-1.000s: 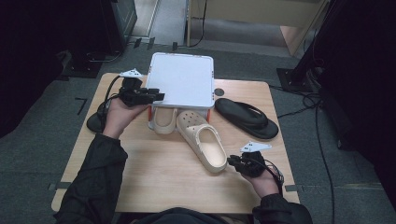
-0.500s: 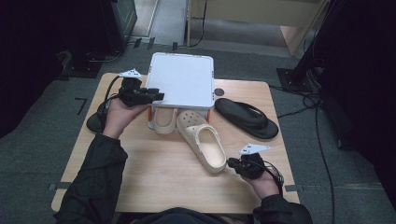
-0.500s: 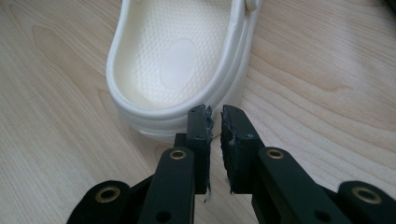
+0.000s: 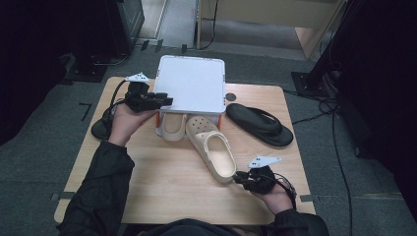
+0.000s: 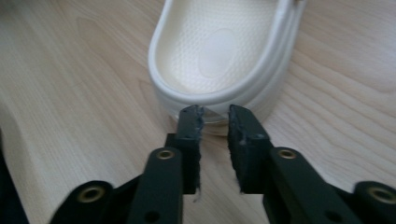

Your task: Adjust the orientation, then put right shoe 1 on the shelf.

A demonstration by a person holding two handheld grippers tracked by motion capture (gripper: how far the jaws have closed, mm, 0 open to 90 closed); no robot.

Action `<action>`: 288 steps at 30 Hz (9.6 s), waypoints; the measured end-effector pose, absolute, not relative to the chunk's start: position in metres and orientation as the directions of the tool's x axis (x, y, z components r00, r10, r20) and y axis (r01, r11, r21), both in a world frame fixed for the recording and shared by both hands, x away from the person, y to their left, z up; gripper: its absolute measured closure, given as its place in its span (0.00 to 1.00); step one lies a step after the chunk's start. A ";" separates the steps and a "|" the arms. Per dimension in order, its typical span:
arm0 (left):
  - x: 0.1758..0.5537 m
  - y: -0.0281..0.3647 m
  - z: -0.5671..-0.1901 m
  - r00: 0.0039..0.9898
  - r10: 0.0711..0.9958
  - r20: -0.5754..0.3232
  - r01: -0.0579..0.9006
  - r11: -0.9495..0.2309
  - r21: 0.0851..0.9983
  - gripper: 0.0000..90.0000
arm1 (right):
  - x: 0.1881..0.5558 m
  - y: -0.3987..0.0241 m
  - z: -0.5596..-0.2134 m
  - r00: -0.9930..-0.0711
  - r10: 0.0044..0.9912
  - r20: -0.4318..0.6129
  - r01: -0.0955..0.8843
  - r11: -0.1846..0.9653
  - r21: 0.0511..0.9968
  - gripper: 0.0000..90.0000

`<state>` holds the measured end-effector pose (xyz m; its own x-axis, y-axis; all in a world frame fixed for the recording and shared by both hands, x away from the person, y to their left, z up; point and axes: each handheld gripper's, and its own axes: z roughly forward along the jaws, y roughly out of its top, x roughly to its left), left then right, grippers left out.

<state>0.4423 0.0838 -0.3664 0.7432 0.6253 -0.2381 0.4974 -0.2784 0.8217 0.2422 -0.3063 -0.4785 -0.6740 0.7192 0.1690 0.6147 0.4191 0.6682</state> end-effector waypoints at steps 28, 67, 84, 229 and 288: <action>0.443 0.085 -0.367 0.742 0.625 -0.241 0.498 -0.273 0.823 0.68 | 0.246 -0.238 -0.488 -0.775 0.608 0.169 0.534 0.488 0.690 0.89; 0.441 0.086 -0.367 0.745 0.629 -0.224 0.497 -0.298 0.815 0.93 | 0.267 -0.203 -0.484 -0.818 0.573 0.041 0.401 0.518 0.756 0.96; 0.441 0.087 -0.367 0.746 0.625 -0.231 0.499 -0.294 0.815 0.94 | 0.310 -0.208 -0.477 -0.779 0.626 0.048 0.426 0.471 0.772 0.95; 0.433 0.227 -0.495 0.374 0.882 -0.286 0.730 -0.090 0.678 0.78 | 0.329 -0.248 -0.471 -0.786 0.596 0.163 0.471 0.407 0.783 0.68; 0.525 0.163 -0.487 0.386 0.872 -0.301 0.721 -0.081 0.689 0.81 | 0.316 -0.264 -0.472 -0.752 0.632 0.189 0.493 0.348 0.798 0.69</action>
<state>0.5246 0.1631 -0.4867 0.3858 0.8721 -0.3009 0.7206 -0.0811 0.6886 0.3160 -0.2638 -0.4716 -0.7518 0.6317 0.1889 0.4925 0.3476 0.7979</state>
